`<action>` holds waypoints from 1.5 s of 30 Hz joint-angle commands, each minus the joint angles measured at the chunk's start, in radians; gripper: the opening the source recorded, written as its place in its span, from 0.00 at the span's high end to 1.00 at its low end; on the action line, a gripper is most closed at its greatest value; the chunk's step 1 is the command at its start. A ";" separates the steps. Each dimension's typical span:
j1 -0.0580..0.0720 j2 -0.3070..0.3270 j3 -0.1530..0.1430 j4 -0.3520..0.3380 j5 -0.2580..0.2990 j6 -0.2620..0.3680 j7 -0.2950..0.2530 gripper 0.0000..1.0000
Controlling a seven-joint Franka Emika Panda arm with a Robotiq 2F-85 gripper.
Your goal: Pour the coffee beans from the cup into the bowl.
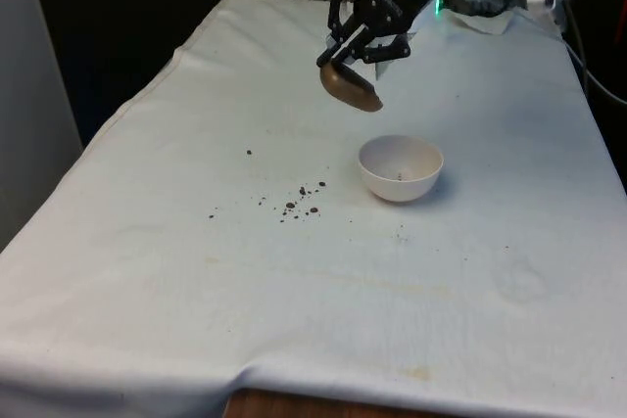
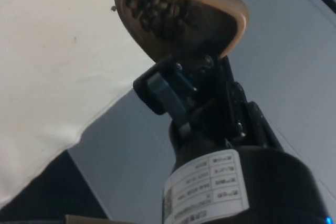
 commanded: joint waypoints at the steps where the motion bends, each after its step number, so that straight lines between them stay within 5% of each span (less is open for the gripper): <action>1: 0.008 0.003 0.003 0.001 -0.019 -0.017 0.019 1.00; 4: 0.000 0.003 0.023 0.000 -0.031 -0.034 0.032 1.00; 5: 0.008 0.008 0.026 0.004 -0.049 -0.051 0.050 1.00; 11: 0.008 0.017 0.059 0.005 -0.094 -0.095 0.098 1.00; 13: 0.000 0.019 0.072 0.004 -0.101 -0.103 0.105 1.00; 33: 0.005 0.062 0.097 -0.007 -0.282 -0.119 0.199 1.00; 45: 0.006 0.047 0.149 -0.047 -0.347 -0.215 0.254 1.00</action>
